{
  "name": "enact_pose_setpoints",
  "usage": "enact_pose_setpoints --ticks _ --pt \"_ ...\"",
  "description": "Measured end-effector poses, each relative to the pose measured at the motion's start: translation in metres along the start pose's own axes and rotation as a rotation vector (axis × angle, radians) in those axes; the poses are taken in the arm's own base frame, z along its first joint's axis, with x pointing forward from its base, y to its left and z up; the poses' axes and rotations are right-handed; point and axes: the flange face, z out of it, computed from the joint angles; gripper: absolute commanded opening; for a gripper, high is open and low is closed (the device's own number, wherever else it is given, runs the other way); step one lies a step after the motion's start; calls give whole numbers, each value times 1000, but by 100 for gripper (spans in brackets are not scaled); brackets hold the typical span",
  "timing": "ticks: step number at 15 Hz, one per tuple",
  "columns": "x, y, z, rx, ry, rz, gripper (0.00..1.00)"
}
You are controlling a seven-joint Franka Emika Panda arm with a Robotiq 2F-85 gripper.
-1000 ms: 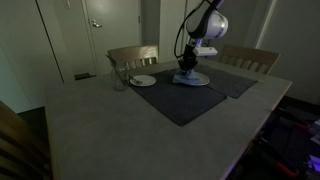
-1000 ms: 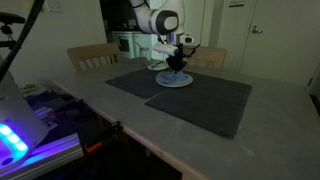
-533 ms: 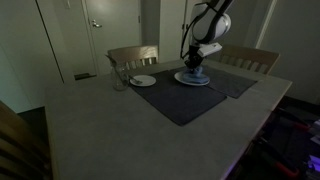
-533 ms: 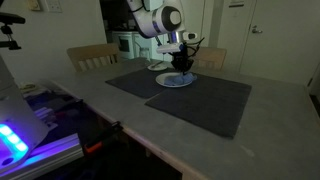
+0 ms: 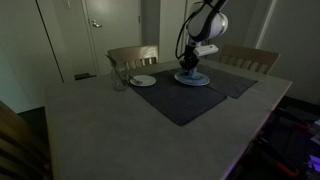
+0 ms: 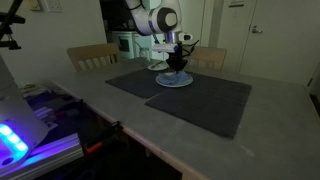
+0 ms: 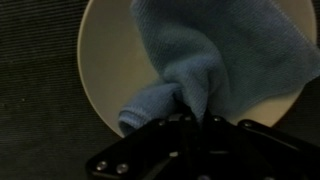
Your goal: Wipe the plate with the blue towel
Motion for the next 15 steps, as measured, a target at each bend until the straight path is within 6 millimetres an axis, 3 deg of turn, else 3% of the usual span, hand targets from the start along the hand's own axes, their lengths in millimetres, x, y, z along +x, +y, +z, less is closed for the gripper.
enact_pose_setpoints --ticks 4,8,12,15 --pt "4 -6 -27 41 -26 1 2" --pt "10 -16 -84 53 -48 -48 2" --pt "9 -61 -128 111 -36 -176 2" --pt "2 -104 -135 160 -41 -284 2"
